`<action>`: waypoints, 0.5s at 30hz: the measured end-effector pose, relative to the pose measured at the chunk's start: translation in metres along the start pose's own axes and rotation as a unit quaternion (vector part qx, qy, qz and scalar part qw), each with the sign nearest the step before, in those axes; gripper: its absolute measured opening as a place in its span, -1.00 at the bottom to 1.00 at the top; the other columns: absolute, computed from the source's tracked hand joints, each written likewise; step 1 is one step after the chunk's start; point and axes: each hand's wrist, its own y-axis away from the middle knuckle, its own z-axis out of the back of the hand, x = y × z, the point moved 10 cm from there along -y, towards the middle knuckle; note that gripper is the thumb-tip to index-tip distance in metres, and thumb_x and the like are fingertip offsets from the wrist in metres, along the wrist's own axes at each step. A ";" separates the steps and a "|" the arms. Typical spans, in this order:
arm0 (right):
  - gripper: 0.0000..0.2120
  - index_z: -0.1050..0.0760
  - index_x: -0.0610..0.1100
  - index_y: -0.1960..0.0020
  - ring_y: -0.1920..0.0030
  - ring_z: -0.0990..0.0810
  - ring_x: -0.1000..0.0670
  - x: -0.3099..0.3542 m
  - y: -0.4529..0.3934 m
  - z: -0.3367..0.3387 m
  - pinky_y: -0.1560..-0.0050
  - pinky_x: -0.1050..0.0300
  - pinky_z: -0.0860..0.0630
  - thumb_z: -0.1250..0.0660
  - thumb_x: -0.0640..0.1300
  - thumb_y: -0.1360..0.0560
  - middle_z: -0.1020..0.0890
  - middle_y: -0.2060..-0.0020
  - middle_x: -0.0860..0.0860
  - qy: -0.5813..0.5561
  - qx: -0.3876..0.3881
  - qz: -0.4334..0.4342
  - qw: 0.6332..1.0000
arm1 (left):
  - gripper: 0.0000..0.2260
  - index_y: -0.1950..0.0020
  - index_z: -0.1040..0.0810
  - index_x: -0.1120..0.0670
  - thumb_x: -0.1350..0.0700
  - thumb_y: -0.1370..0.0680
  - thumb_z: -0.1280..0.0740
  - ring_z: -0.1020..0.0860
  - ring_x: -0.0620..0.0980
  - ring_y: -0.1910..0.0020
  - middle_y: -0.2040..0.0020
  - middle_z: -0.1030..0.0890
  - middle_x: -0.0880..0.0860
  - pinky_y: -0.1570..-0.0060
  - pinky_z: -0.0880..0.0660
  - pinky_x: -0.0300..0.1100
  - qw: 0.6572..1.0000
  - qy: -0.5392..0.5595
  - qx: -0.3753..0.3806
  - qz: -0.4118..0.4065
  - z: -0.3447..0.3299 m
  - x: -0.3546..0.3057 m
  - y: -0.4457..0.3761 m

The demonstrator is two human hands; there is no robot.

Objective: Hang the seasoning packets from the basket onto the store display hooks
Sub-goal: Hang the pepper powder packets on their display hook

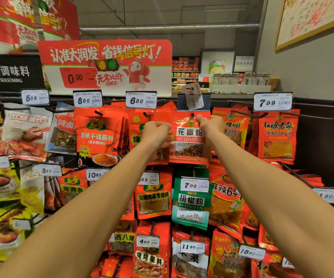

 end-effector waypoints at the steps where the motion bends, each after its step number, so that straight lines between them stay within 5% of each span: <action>1: -0.78 -0.56 -0.09 0.11 -0.04 -0.69 -0.15 -0.002 0.002 0.002 -0.16 -0.14 -0.61 -0.42 0.05 -0.56 -0.70 -0.01 -0.12 0.010 0.003 0.004 1.000 | -0.90 0.00 -0.57 0.08 0.17 -0.63 -0.26 -0.67 -0.01 0.21 0.04 -0.69 0.09 0.24 -0.61 -0.16 1.000 0.004 0.007 0.001 0.000 0.000 0.003; 4: -0.80 -0.60 -0.10 0.05 0.01 -0.67 -0.10 -0.010 0.011 0.021 -0.08 -0.09 -0.60 -0.35 0.03 -0.59 -0.70 0.05 -0.07 0.045 -0.019 0.033 0.998 | -0.87 -0.05 -0.60 0.12 0.18 -0.63 -0.26 -0.66 -0.06 0.35 0.20 -0.71 0.05 0.50 -0.50 -0.26 1.000 0.021 0.014 0.011 0.004 0.002 0.012; 8: -0.85 -0.63 -0.05 0.12 -0.02 -0.66 -0.06 -0.014 0.047 0.062 -0.05 -0.01 -0.59 -0.30 -0.09 -0.55 -0.70 0.13 0.04 0.058 -0.065 0.089 0.992 | -0.87 0.01 -0.63 0.11 0.14 -0.61 -0.29 -0.67 -0.04 0.35 0.27 -0.73 0.02 0.34 -0.53 -0.15 0.998 0.034 0.043 0.013 0.005 0.008 0.028; 11: -0.82 -0.61 -0.11 0.20 0.35 -0.67 -0.02 -0.031 0.081 0.064 0.40 0.11 -0.59 -0.30 -0.20 -0.55 -0.71 0.33 -0.08 -0.061 0.039 0.061 0.996 | -0.84 0.07 -0.64 0.06 0.14 -0.62 -0.27 -0.66 -0.04 0.32 0.23 -0.73 0.03 0.23 -0.58 -0.14 0.997 0.036 0.065 0.007 0.007 0.019 0.042; 15: -0.88 -0.56 -0.19 0.23 0.51 -0.60 -0.06 -0.070 0.135 0.055 0.53 0.23 -0.47 -0.32 -0.14 -0.42 -0.64 0.42 -0.13 -0.105 0.156 0.024 0.982 | -0.80 0.06 -0.64 0.07 0.15 -0.64 -0.23 -0.66 -0.09 0.35 0.25 -0.72 0.03 0.34 -0.56 -0.25 0.994 0.026 0.103 0.035 0.014 0.069 0.074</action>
